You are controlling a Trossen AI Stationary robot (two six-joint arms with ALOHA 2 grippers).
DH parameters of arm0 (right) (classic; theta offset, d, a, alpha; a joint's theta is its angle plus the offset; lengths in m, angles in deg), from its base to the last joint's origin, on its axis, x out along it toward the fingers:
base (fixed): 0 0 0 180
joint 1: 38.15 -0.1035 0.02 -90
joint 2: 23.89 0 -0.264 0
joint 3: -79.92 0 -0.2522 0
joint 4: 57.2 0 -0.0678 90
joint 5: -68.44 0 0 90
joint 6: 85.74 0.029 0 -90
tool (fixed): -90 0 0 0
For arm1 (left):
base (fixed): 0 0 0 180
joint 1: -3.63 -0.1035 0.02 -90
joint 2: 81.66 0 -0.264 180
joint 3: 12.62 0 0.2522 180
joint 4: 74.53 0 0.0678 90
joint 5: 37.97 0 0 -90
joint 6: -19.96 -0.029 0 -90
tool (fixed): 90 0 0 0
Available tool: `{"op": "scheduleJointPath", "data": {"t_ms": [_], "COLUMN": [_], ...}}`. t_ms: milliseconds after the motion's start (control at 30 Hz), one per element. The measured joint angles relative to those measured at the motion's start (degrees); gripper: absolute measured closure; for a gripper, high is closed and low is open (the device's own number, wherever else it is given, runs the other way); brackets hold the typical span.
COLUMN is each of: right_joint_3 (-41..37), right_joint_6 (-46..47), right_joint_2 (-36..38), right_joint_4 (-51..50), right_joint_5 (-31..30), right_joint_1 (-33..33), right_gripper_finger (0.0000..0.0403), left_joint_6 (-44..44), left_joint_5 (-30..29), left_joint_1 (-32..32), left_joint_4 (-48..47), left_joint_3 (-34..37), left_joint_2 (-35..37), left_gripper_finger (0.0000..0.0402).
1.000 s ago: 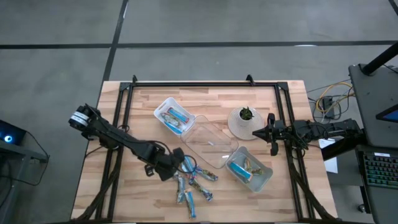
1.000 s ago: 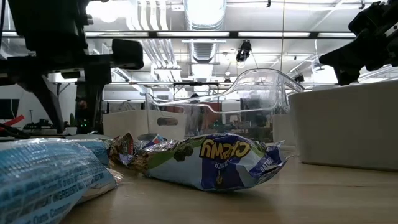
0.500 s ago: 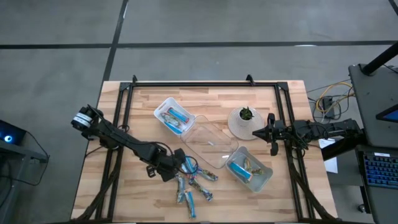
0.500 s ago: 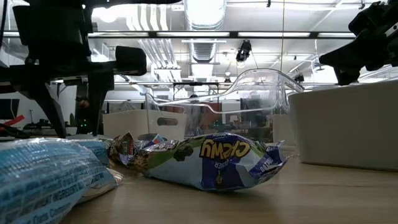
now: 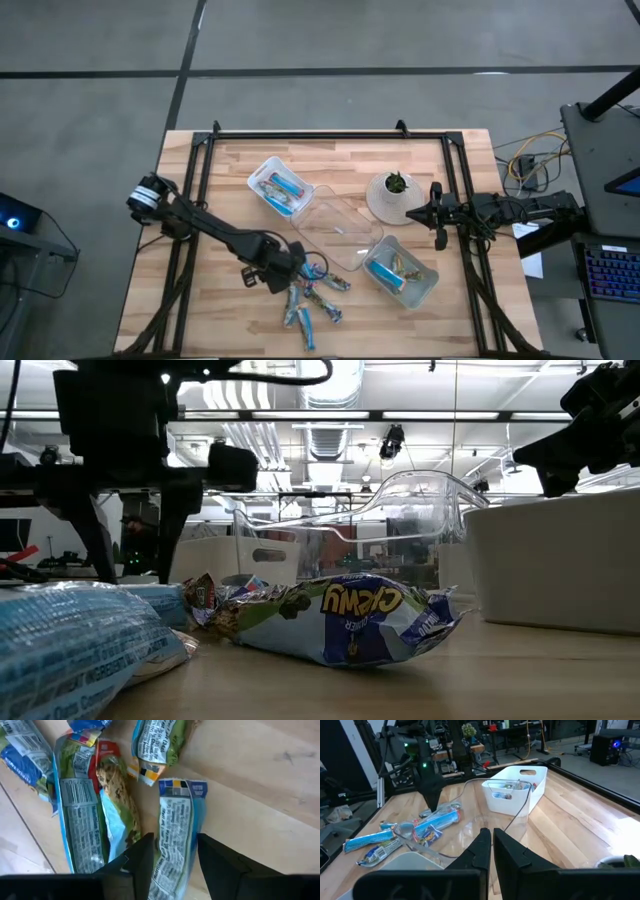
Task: Pick and place Granola Bars by type
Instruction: Put the blue granola bar into the transparent bin
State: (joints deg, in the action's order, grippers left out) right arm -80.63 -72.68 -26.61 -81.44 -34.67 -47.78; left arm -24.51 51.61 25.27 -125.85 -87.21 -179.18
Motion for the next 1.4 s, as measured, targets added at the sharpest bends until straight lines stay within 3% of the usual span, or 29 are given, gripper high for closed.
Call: {"op": "scheduleJointPath", "data": {"t_ms": [767, 1167, 1400], "right_joint_3": [0.00, 0.00, 0.00], "right_joint_6": [0.00, 0.00, 0.00], "right_joint_2": [-0.02, -0.02, -0.02], "right_joint_4": [0.02, 0.02, 0.02], "right_joint_5": [0.00, 0.00, 0.00], "right_joint_1": [0.01, 0.01, 0.02], "right_gripper_finger": [0.0390, 0.0390, 0.0390], "left_joint_6": [-0.05, 4.01, 5.51], "left_joint_5": [2.00, 4.11, 4.36], "left_joint_1": [-0.58, -0.58, -0.53], "left_joint_4": [-0.15, -0.39, -0.33], "left_joint_3": [-1.15, -1.04, -1.01], "left_joint_2": [-4.69, -4.73, -4.71], "left_gripper_finger": [0.0268, 0.0337, 0.0344]}}
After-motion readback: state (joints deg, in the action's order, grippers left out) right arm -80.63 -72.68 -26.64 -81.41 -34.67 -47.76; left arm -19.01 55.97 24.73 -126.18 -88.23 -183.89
